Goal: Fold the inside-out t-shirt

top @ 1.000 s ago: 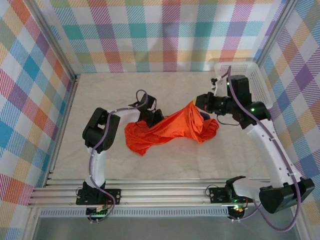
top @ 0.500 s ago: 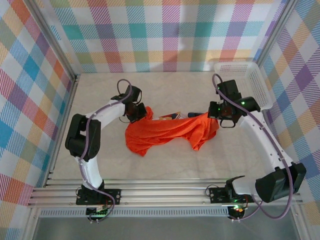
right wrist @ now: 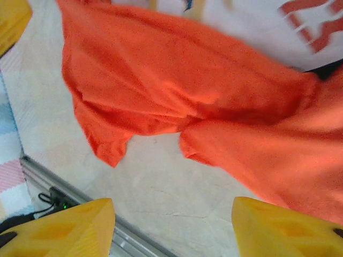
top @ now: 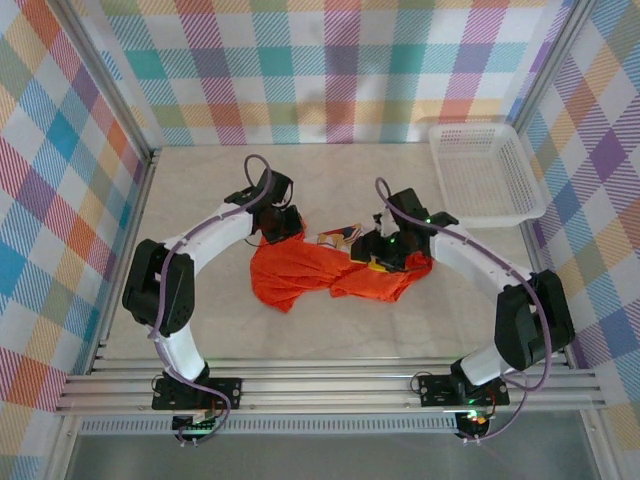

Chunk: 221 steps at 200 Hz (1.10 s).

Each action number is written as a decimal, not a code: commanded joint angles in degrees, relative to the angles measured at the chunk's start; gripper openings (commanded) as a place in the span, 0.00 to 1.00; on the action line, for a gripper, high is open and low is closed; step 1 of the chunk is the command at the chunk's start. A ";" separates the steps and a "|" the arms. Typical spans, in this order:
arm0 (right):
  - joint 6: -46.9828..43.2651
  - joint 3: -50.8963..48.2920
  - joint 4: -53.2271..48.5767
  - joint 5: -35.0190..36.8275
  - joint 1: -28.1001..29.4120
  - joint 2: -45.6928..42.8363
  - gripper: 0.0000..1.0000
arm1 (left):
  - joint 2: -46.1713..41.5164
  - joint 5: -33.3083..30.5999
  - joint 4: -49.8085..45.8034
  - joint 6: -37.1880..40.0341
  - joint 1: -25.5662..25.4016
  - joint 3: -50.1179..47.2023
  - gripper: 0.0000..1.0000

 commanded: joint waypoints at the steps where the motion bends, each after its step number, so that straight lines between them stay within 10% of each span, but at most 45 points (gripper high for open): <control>1: -1.86 1.29 -3.51 7.04 -1.09 -4.64 0.57 | -0.95 7.93 1.68 -0.08 -1.48 -1.15 0.15; 35: -3.12 -3.50 -4.80 5.22 0.99 -8.65 0.30 | -1.09 11.96 1.00 1.14 -6.01 -1.93 0.16; 93: -3.83 -11.77 -6.93 10.88 7.38 -7.24 0.71 | -0.84 14.48 2.22 1.20 -7.90 -6.52 0.14; 152: -0.31 -15.73 2.59 17.80 7.79 -2.16 0.73 | -0.06 14.86 3.53 0.30 -8.95 -6.79 0.11; 180: 0.27 -13.96 5.46 22.02 7.79 0.61 0.57 | 0.06 14.96 3.38 0.19 -9.31 -6.61 0.10; 221: -0.26 -8.56 0.16 21.82 7.79 0.21 0.00 | -0.68 14.92 3.17 0.76 -9.56 -6.88 0.07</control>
